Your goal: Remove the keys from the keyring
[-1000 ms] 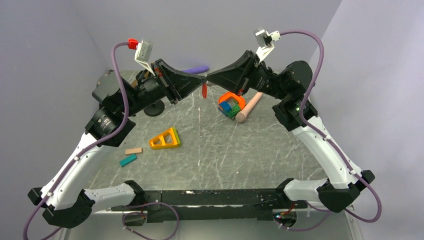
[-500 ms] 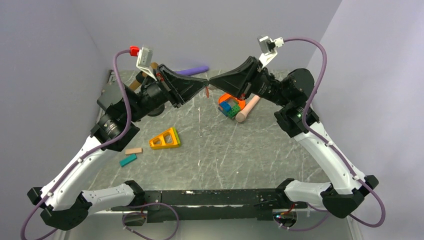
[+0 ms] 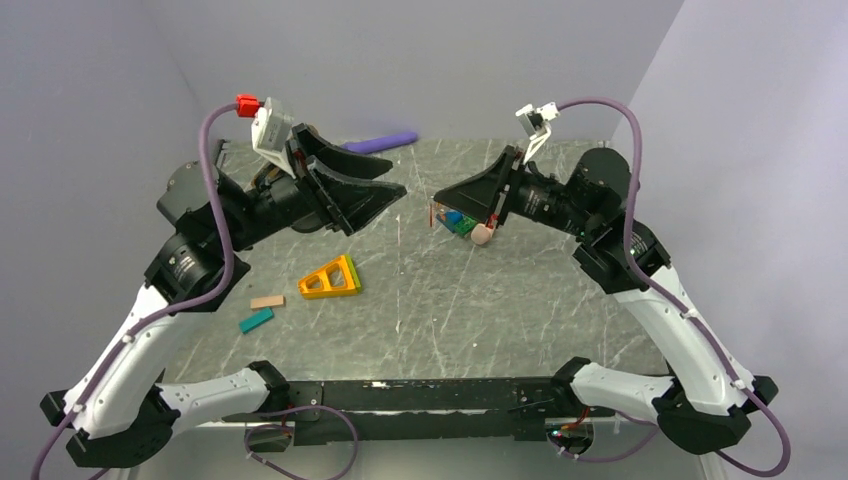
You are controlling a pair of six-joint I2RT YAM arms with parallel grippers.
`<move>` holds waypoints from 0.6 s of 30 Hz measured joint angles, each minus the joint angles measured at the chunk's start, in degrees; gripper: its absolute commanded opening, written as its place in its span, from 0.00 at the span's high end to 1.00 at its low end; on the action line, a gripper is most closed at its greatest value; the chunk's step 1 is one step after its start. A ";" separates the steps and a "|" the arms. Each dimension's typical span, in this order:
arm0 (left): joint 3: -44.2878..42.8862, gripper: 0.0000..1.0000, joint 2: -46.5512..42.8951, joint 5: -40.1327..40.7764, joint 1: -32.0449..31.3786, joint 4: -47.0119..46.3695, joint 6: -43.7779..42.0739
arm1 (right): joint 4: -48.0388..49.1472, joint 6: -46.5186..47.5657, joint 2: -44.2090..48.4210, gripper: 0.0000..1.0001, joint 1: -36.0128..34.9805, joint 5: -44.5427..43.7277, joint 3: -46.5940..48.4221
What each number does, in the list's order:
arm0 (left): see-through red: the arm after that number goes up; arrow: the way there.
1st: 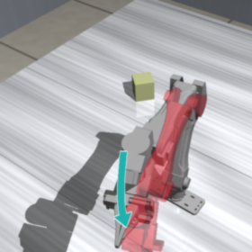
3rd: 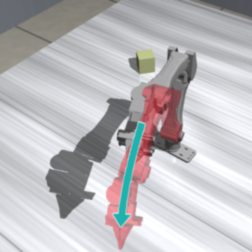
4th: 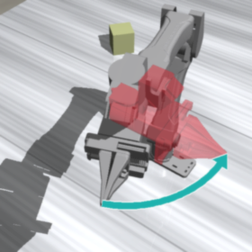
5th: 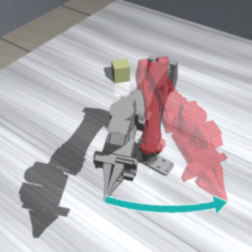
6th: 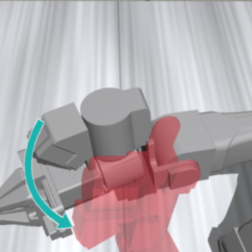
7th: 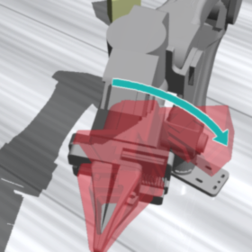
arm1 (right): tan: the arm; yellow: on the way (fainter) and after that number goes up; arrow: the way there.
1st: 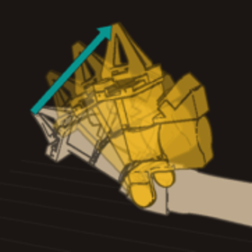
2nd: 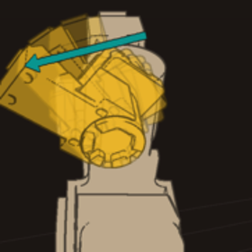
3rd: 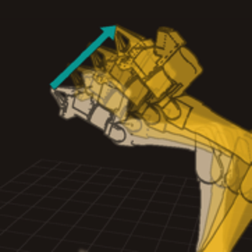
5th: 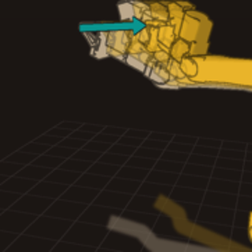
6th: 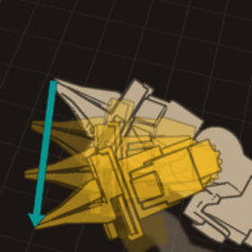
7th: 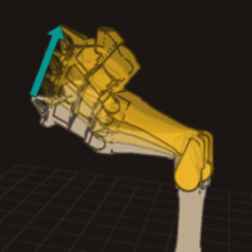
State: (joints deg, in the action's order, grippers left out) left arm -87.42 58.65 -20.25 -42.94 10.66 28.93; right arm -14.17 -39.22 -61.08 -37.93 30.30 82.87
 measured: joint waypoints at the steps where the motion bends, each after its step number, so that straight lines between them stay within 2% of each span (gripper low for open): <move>1: -0.81 0.32 0.00 -0.94 0.02 1.36 -1.18 | -3.45 0.81 -0.33 1.00 0.00 -1.55 0.90; 5: -1.84 0.32 0.07 -5.57 0.37 6.19 -5.38 | -14.32 2.21 -1.38 1.00 0.00 -7.28 2.16; 11: 1.46 0.37 1.36 -13.40 1.22 11.89 -9.57 | -28.15 0.22 -3.34 1.00 0.00 -13.51 1.11; 18: 7.72 0.40 3.98 -20.35 2.49 14.05 -11.13 | -37.27 -1.97 -6.84 1.00 0.00 -13.46 0.57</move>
State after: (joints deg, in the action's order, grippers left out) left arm -79.70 62.63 -40.60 -40.45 24.71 17.80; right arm -51.44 -41.19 -67.92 -37.93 16.84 83.44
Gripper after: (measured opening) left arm 0.609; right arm 0.011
